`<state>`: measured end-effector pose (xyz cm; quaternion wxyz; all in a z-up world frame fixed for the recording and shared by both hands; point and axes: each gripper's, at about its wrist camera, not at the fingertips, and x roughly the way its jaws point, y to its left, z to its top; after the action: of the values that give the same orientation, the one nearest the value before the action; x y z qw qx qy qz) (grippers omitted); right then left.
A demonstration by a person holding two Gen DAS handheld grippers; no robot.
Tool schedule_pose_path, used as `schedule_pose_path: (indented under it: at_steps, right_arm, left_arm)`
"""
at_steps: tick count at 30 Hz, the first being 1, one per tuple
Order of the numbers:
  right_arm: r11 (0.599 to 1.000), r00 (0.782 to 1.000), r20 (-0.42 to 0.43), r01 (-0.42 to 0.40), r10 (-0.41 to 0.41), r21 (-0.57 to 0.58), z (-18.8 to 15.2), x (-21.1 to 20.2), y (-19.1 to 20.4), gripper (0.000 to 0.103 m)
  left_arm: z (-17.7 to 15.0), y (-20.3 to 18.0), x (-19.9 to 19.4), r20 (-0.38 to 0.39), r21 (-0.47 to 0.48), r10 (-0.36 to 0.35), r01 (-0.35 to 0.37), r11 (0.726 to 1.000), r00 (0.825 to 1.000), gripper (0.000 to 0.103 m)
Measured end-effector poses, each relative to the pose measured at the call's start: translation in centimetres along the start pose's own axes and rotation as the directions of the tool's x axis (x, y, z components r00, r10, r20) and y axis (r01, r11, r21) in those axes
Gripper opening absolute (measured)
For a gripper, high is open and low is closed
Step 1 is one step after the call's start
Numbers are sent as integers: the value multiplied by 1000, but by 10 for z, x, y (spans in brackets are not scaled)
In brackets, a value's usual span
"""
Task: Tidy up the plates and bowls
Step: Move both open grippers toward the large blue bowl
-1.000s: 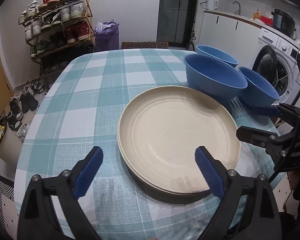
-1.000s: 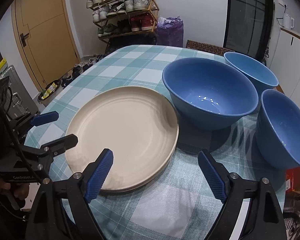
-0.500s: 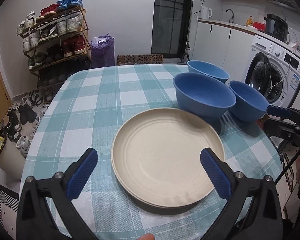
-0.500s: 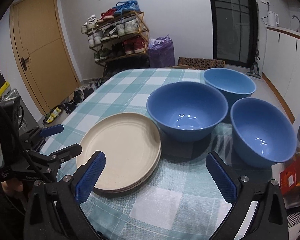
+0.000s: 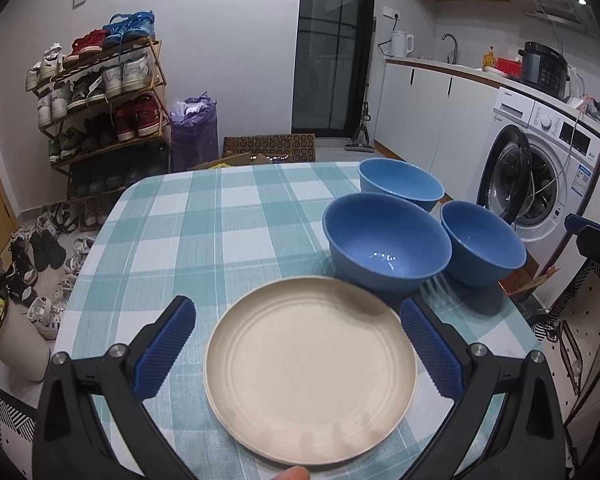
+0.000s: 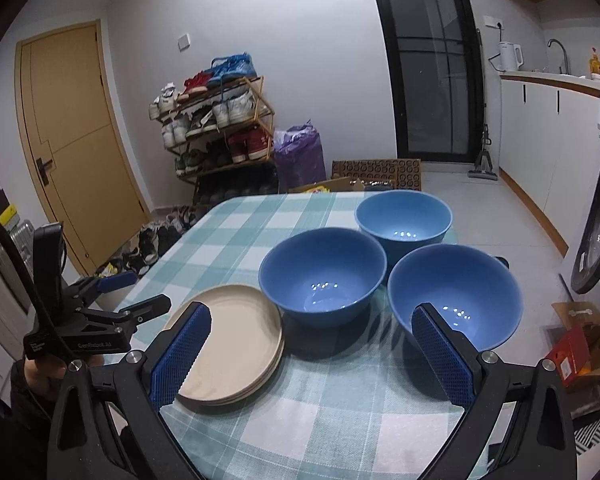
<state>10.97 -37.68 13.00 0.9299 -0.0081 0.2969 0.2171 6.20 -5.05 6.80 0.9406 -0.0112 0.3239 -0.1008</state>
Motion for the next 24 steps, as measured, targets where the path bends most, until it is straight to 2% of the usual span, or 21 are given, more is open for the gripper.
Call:
schedule_pose_path:
  at_steps: [13,24]
  right_arm:
    - [998,997,63,44,-46,36,37,-26,-31,102]
    - [994,996,59,67,-72,90,73,-30,-58,102]
  left_arm:
    - [38,-10,10,24,19,-23,23,1000,999,103]
    - [74,-19,25,9,17,-58,58,998,998,103]
